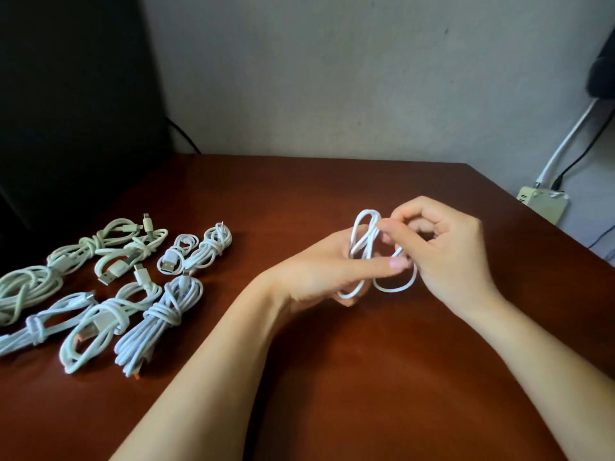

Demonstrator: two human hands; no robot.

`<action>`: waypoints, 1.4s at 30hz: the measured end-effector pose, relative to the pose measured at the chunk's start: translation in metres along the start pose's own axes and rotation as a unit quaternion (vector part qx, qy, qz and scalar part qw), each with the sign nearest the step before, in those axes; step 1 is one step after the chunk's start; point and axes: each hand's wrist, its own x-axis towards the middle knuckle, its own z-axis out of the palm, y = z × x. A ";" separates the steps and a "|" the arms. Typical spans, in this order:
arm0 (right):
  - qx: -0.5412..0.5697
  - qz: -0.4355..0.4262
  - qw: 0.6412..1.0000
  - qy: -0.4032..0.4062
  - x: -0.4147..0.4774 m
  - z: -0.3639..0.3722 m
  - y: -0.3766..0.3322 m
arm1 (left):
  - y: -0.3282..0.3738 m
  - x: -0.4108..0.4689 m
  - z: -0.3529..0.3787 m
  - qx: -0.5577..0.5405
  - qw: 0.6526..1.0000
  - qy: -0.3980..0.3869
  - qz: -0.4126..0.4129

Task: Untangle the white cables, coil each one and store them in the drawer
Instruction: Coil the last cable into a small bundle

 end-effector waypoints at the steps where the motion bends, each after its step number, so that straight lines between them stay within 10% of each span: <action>1: -0.001 0.004 1.000 0.001 0.000 0.000 -0.001 | -0.001 0.000 0.000 -0.004 1.000 -0.004 -0.004; 27: -0.048 -0.034 0.998 -0.018 0.003 -0.004 0.009 | -0.002 0.004 -0.020 0.021 0.972 0.228 0.052; 42: -0.164 -0.080 0.979 -0.096 0.001 -0.002 0.018 | -0.007 0.007 -0.032 -0.149 0.911 0.375 0.078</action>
